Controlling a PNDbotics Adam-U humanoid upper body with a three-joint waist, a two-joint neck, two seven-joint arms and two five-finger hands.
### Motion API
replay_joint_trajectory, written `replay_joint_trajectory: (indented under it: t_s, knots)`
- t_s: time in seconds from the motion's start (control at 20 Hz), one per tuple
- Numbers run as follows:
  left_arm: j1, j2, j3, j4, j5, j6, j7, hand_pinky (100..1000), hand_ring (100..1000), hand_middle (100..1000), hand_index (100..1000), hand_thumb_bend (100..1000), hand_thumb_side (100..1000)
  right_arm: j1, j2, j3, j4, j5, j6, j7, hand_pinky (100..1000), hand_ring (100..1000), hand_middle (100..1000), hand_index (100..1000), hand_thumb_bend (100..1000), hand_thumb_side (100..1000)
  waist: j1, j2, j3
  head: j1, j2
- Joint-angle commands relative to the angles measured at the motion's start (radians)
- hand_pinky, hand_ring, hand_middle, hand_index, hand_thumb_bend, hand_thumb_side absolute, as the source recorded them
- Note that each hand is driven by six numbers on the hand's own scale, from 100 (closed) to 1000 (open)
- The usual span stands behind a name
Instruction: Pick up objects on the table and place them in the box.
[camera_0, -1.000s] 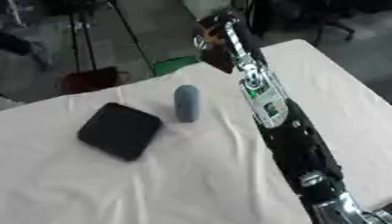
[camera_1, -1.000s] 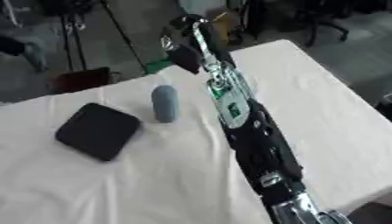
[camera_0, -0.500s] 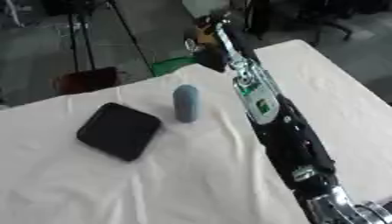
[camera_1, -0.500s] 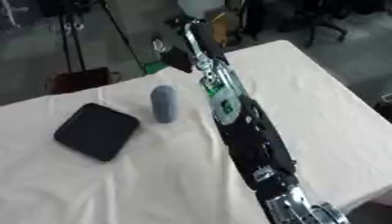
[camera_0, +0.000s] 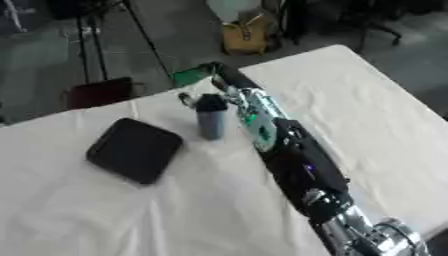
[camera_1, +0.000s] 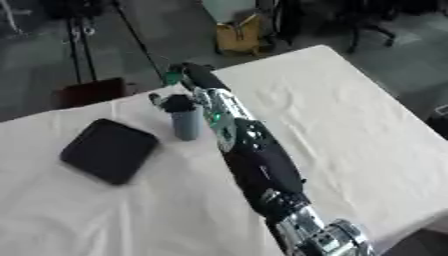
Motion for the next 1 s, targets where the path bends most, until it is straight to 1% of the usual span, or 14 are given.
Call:
replay_joint_trajectory:
  t_s: [0.05,0.15,0.25,0.45,0.6,0.7,0.8,0.9,1.0]
  knots:
    - [-0.010,0.021,0.001,-0.008,0.000,0.000,-0.005,714,650,802,880,688,750,-0.039,0.025,-0.002,0.032,0.186,0.001,0.060,992,1000,977,1000,536,608,-0.001,-0.022,0.003,-0.008,-0.001]
    - [-0.010,0.021,0.001,-0.007,0.000,-0.001,-0.005,714,649,802,880,687,750,-0.041,0.036,-0.008,0.030,0.274,-0.005,0.068,999,1000,982,1000,542,611,0.001,-0.023,0.003,-0.010,-0.001]
    - [-0.009,0.021,0.001,-0.007,0.000,-0.001,-0.005,714,649,802,880,688,750,-0.042,0.041,-0.015,0.026,0.328,-0.012,0.071,1000,1000,987,1000,546,609,0.001,-0.023,0.002,-0.012,-0.001]
    - [-0.009,0.021,0.001,-0.007,0.001,-0.001,-0.004,714,649,802,880,688,749,-0.047,0.040,-0.023,0.015,0.396,-0.018,0.063,1000,1000,989,1000,541,599,0.000,-0.023,0.001,-0.012,-0.001]
    - [-0.010,0.021,0.001,-0.007,0.001,-0.001,-0.004,714,649,802,880,689,749,-0.049,0.038,-0.030,-0.001,0.446,0.000,0.024,1000,1000,985,1000,528,592,0.000,-0.023,-0.001,-0.012,-0.002]
    - [-0.010,0.021,0.001,-0.007,0.001,-0.001,-0.004,714,650,802,880,689,749,-0.048,0.037,-0.040,-0.012,0.473,0.024,-0.009,994,993,976,1000,523,589,0.001,-0.024,-0.001,-0.013,-0.002]
    - [-0.010,0.021,0.001,-0.007,0.001,-0.001,-0.004,714,650,802,880,688,749,-0.047,0.038,-0.053,-0.011,0.486,0.044,-0.026,988,987,971,1000,518,591,0.001,-0.024,-0.001,-0.013,-0.002]
    - [-0.010,0.021,0.001,-0.007,0.001,-0.001,-0.004,714,650,802,880,689,749,-0.047,0.039,-0.059,-0.008,0.489,0.055,-0.028,987,986,971,1000,517,592,0.001,-0.024,-0.001,-0.013,-0.002]
    - [-0.010,0.021,0.001,-0.007,0.002,-0.002,-0.004,714,650,802,880,688,749,-0.042,0.039,-0.074,0.007,0.486,0.070,-0.014,970,970,971,1000,513,599,0.002,-0.025,0.000,-0.013,-0.002]
